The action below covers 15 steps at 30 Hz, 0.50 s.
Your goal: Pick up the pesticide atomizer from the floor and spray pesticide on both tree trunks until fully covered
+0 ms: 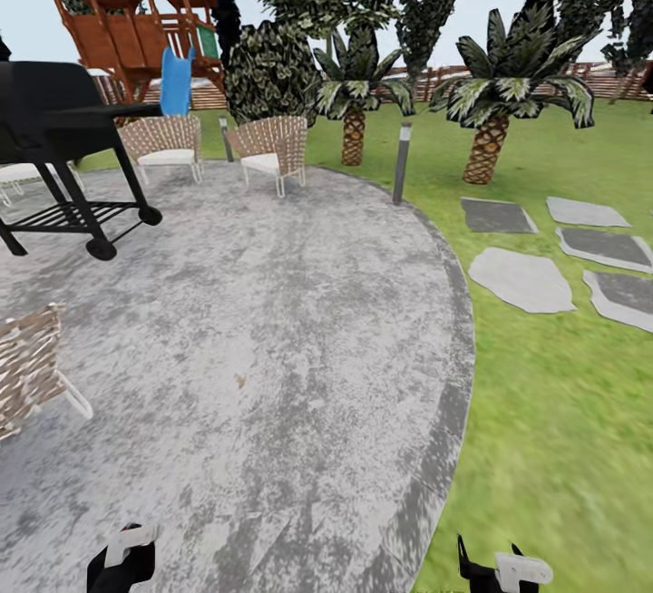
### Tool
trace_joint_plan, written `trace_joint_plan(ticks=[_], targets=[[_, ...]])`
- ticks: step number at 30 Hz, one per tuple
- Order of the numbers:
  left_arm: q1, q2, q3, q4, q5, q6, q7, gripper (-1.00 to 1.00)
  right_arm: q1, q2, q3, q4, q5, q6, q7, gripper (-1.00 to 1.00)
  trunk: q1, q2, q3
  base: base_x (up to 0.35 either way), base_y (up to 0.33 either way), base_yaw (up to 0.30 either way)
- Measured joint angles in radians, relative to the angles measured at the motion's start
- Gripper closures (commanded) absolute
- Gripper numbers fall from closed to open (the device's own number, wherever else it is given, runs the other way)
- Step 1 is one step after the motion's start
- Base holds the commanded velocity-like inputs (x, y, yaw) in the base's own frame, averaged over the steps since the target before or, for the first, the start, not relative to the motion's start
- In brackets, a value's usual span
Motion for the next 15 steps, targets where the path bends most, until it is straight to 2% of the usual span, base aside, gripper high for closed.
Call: trace_joint_plan(ticks=[15], targets=[[0.0, 0.001, 0.001, 0.006, -0.001, 0.0, 0.001, 1.0, 0.0, -0.001, -0.001, -0.001, 0.0, 0.0, 0.001, -1.0, 0.0, 0.0, 0.012, 0.0, 0.0, -0.273]])
